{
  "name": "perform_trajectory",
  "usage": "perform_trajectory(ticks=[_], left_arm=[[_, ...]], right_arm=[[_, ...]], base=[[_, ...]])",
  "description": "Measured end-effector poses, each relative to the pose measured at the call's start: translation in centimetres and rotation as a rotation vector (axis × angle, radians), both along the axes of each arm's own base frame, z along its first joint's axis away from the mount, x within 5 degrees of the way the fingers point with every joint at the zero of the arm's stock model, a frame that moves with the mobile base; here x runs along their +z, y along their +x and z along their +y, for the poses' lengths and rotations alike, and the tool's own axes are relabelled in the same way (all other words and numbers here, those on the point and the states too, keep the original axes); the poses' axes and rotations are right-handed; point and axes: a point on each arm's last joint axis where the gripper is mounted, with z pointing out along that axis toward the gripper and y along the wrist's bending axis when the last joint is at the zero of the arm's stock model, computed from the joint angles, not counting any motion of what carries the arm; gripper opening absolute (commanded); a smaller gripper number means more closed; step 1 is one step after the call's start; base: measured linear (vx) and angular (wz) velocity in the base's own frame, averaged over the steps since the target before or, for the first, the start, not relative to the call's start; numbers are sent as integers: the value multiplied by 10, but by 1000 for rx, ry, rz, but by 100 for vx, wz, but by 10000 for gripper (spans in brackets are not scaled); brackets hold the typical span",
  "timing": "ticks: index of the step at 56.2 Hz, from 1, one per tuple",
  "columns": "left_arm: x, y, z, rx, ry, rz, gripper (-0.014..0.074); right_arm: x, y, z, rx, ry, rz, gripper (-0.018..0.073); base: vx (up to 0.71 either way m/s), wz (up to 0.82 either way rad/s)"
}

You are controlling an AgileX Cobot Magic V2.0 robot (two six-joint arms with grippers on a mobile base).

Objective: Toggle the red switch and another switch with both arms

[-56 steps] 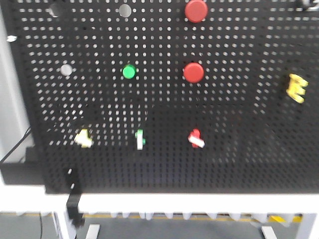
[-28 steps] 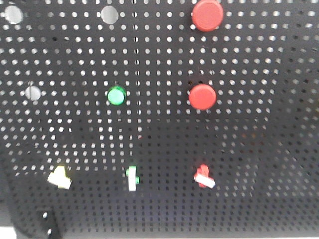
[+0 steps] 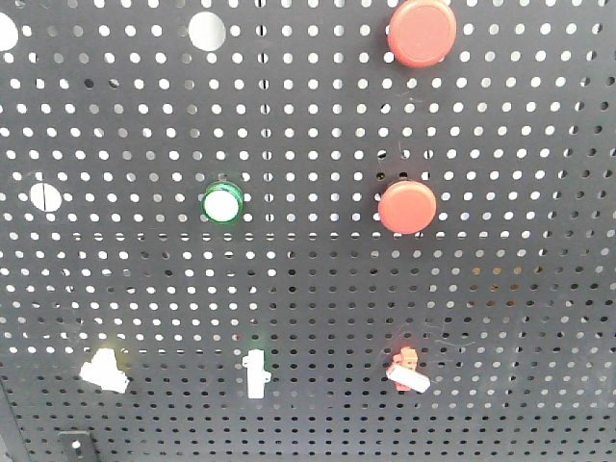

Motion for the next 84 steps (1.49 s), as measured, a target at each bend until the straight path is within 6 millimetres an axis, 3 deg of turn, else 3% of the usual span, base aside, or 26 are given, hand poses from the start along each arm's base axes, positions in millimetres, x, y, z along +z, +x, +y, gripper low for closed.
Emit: perform_trajectory(ticks=[17, 29, 35, 40, 49, 55, 60, 66, 72, 84], left_arm=[[0, 0, 0, 0, 0, 0, 3], [9, 0, 0, -1, -17, -94, 3], [18, -1, 1, -2, -121, -168, 3], [36, -5, 1, -9, -171, -191, 3], [98, -12, 1, -17, -162, -290, 3], [134, 0, 0, -17, -156, -264, 3], [154, 19, -2, -15, -150, -211, 3], [170, 36, -4, -13, -146, -179, 3], [176, 45, -5, -12, -145, -163, 3], [177, 46, -5, -15, -173, -148, 3]], right_arm=[[3, 0, 0, 2, 1, -28, -6], [19, -1, 2, 18, 9, -206, -6], [36, -4, 1, 13, 12, -215, -6], [65, -12, 0, 4, 13, -223, -6], [135, -26, -2, -12, -35, -260, -6], [180, -19, -2, -20, -92, -240, -6], [202, -3, -1, -19, -102, -189, -6], [211, 17, -1, -16, -104, -127, -6], [207, 30, 0, -9, -79, -64, -6], [206, 32, 3, 19, 2, -49, -6]], base=[[0, 0], [0, 0], [0, 0], [0, 0], [0, 0], [0, 0], [0, 0], [0, 0], [0, 0], [0, 0]])
